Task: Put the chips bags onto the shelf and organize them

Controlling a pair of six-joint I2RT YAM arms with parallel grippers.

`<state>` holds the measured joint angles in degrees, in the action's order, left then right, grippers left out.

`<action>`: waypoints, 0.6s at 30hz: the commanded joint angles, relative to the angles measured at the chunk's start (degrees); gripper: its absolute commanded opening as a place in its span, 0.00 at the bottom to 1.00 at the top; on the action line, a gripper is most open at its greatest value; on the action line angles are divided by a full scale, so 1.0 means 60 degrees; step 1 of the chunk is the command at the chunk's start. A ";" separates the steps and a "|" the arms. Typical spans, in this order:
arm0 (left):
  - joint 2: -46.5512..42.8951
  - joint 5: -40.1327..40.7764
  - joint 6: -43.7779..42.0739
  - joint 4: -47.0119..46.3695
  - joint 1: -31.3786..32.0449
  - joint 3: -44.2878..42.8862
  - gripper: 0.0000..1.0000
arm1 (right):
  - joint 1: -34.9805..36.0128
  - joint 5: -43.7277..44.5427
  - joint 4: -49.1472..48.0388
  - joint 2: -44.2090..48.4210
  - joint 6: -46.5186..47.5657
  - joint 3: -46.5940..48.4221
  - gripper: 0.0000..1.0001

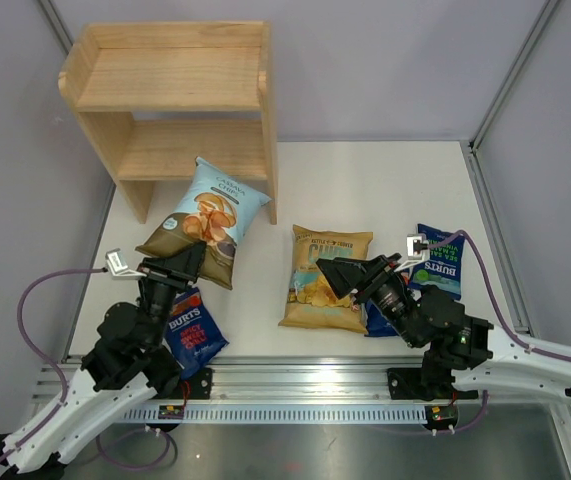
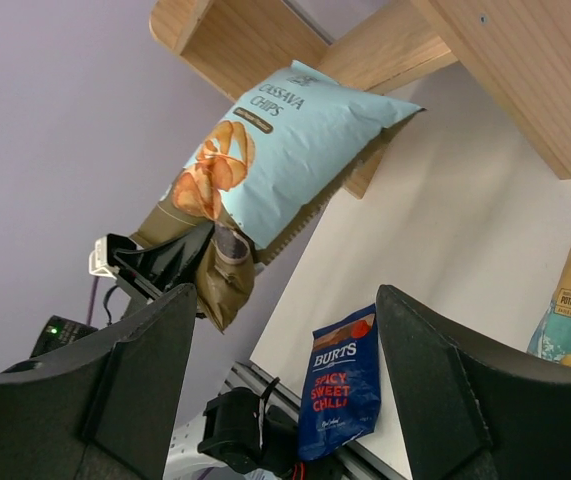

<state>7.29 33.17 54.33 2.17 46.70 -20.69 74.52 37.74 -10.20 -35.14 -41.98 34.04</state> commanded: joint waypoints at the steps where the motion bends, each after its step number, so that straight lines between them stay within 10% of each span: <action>1: 0.0658 0.0946 -0.0865 -0.0392 -0.0019 -0.1150 0.19 | 0.0045 0.0434 0.0044 0.0099 0.0053 0.0025 0.81; 18: 0.3076 0.0450 -0.1350 -0.2589 -0.1451 -0.2660 0.17 | 0.0046 0.0420 0.0571 0.0830 -0.0094 -0.0093 0.81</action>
<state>24.49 35.66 45.25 -6.35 40.88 -32.93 74.52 38.09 -6.98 -31.35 -42.17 33.69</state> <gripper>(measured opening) 0.399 0.807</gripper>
